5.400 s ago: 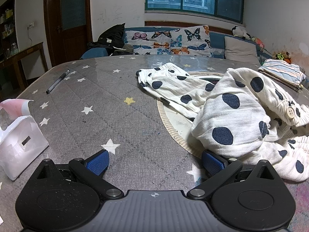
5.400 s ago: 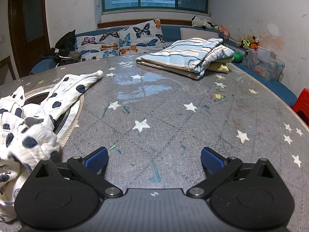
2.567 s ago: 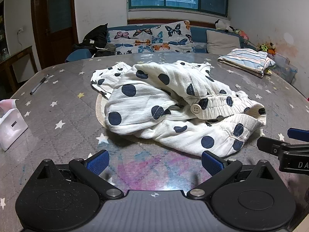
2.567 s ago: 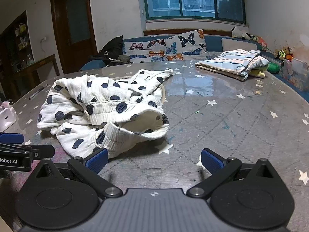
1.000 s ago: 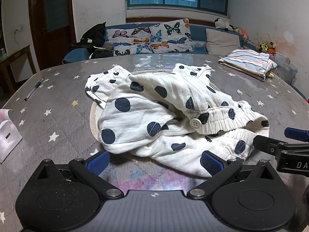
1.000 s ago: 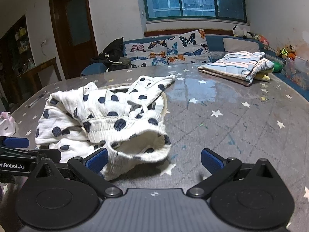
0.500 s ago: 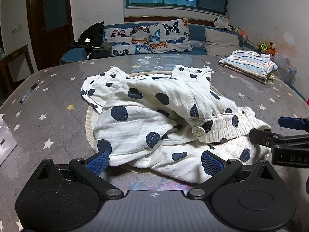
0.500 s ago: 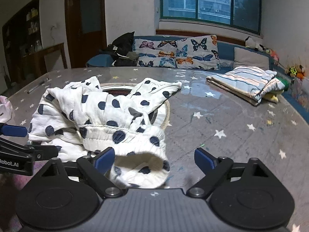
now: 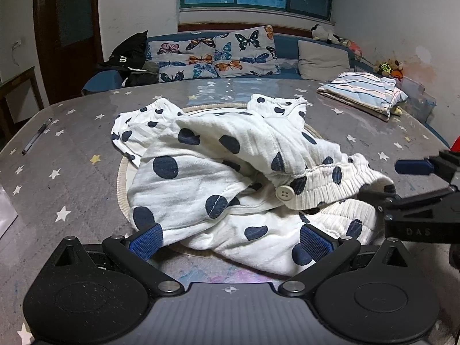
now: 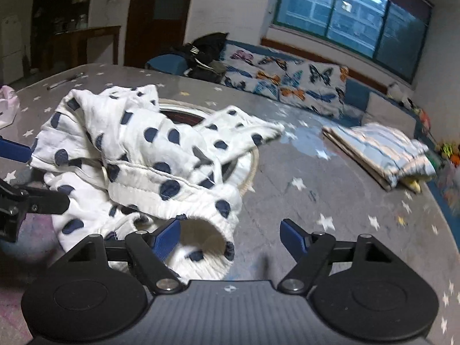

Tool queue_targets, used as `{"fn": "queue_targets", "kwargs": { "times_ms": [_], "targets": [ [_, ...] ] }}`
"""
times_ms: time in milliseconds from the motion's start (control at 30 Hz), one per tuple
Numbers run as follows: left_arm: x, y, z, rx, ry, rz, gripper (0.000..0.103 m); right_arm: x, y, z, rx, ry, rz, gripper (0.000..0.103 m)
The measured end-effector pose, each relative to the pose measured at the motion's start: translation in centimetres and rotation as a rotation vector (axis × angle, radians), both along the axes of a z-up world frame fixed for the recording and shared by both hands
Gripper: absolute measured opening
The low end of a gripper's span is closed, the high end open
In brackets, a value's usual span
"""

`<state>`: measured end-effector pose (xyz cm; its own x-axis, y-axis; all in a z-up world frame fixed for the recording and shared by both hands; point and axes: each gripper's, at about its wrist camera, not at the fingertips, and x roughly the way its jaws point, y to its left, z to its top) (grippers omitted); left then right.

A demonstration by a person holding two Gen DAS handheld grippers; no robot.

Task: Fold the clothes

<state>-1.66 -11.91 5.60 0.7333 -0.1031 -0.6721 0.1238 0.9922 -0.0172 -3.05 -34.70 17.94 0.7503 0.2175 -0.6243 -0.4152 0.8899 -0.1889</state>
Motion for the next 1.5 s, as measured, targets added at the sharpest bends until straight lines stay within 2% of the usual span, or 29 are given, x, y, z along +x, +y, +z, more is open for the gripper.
{"fn": "queue_targets", "kwargs": {
  "times_ms": [133, 167, 433, 500, 600, 967, 1100, 1200, 1267, 1400, 1500],
  "targets": [
    [-0.2, 0.1, 0.1, -0.002, -0.003, 0.0, 0.103, -0.1, 1.0, 0.1, 0.0, -0.01, 0.067, 0.06],
    [-0.3, 0.1, 0.1, -0.003, -0.003, -0.002, 0.103, -0.1, 1.2, 0.1, -0.009, -0.014, 0.079, 0.059],
    [-0.4, 0.4, 0.3, -0.01, -0.009, 0.001, 0.103, -0.7, 2.9, 0.6, -0.134, -0.067, 0.184, 0.059],
    [-0.3, 0.5, 0.2, -0.011, -0.006, 0.008, 0.103, -0.9, 3.2, 1.1, -0.14, -0.055, 0.233, 0.058],
    [-0.3, 0.7, 0.1, -0.014, -0.002, 0.009, 0.103, -1.4, 3.6, 1.1, -0.205, -0.065, 0.281, 0.057],
    [-0.3, 0.5, 0.0, -0.019, 0.005, 0.0, 0.103, -1.6, 2.4, -1.1, -0.415, -0.028, 0.343, 0.057],
    [-0.2, 0.3, 0.0, -0.014, 0.007, -0.008, 0.103, -1.5, 2.9, -1.2, -0.409, -0.071, 0.335, 0.056],
    [-0.3, 0.1, 0.1, -0.012, 0.005, -0.012, 0.103, -1.4, 3.4, -0.9, -0.369, -0.082, 0.345, 0.041],
    [-0.4, 0.1, 0.2, -0.012, 0.002, -0.012, 0.103, -1.3, 3.5, -0.6, -0.332, -0.079, 0.346, 0.035],
    [-0.5, 0.2, 0.6, -0.02, -0.008, -0.011, 0.103, -1.1, 2.8, 0.7, -0.189, -0.037, 0.318, 0.022],
    [-0.7, 0.1, 0.9, -0.047, -0.017, -0.029, 0.103, -0.3, 1.3, 1.7, -0.034, 0.027, 0.253, 0.02]
  ]
}}
